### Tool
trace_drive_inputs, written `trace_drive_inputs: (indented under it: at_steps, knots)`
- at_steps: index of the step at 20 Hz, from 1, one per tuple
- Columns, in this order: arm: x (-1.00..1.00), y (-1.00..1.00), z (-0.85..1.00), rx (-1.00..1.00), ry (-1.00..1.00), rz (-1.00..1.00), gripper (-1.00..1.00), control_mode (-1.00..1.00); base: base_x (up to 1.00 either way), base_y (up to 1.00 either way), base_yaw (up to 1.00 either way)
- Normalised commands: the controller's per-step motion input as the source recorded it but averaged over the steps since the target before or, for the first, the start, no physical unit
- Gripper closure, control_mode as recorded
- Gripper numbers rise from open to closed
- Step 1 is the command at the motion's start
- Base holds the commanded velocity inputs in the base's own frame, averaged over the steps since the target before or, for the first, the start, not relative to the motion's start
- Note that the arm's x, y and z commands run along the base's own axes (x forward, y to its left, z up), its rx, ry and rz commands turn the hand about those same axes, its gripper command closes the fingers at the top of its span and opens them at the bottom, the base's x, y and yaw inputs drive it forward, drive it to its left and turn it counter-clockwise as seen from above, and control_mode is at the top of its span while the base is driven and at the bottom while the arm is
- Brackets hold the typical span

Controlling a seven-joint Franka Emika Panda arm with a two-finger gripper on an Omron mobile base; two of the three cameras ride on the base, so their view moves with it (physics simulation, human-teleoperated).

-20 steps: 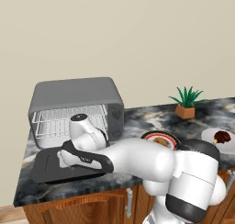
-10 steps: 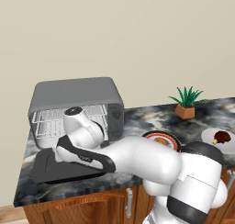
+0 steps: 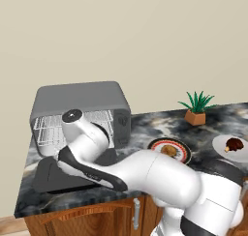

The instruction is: Open the toaster oven door. Place the bread on the top rack in the toaster oven and place the steak on the bottom rack.

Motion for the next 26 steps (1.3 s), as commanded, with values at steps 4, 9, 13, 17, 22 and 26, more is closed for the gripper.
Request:
trace_drive_inputs:
  at_steps: [4, 9, 13, 17, 22, 26]
  knots:
    - [0.08, 0.01, 0.01, -0.16, -0.51, 0.00, -1.00, -1.00, 0.00, 0.00, 0.00]
    - [0.18, 0.19, 0.09, -0.07, -0.53, -0.22, -1.00, -1.00, 0.00, 0.00, 0.00]
    - [0.19, 0.27, 0.17, 0.00, -0.38, -0.43, -1.00, -1.00, 0.00, 0.00, 0.00]
    - [0.16, 0.25, 0.18, 0.01, -0.29, -0.49, -1.00, -1.00, 0.00, 0.00, 0.00]
    - [0.18, 0.19, 0.25, 0.00, -0.21, -0.31, -1.00, -1.00, 0.00, 0.00, 0.00]
    - [0.13, 0.05, 0.23, 0.00, -0.09, -0.06, -1.00, -1.00, 0.00, 0.00, 0.00]
